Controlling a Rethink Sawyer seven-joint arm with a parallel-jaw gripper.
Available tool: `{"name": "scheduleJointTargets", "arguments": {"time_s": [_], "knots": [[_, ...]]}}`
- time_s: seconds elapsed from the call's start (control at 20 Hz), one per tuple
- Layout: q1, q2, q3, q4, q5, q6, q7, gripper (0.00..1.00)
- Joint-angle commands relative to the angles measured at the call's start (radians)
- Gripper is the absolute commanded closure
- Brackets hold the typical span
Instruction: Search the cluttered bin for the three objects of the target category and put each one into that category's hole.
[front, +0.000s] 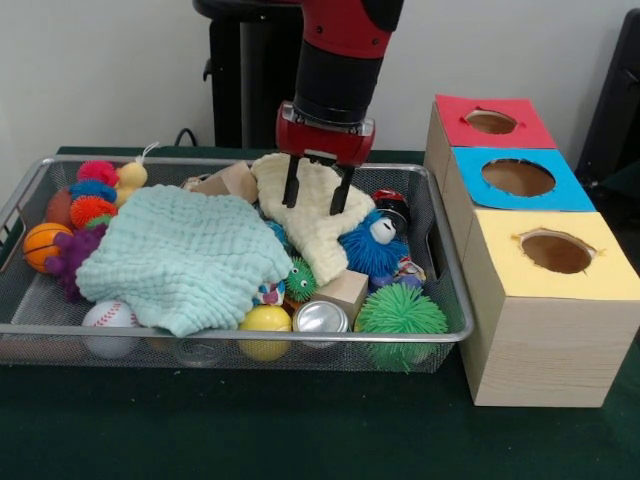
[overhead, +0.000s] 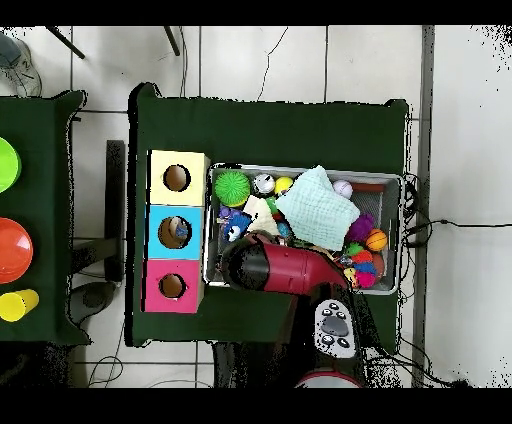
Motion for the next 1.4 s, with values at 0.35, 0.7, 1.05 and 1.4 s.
{"name": "scheduleJointTargets", "arguments": {"time_s": [0.35,0.7,1.05,1.4], "knots": [[0.026,0.19,0.044,-0.131,0.102,-0.075,0.222,0.0],[0.026,0.303,0.042,-0.198,0.14,-0.146,0.21,0.0],[0.034,0.332,0.026,-0.207,0.152,-0.184,0.193,0.0],[0.052,0.316,0.002,-0.192,0.174,-0.13,0.199,1.0]]}}
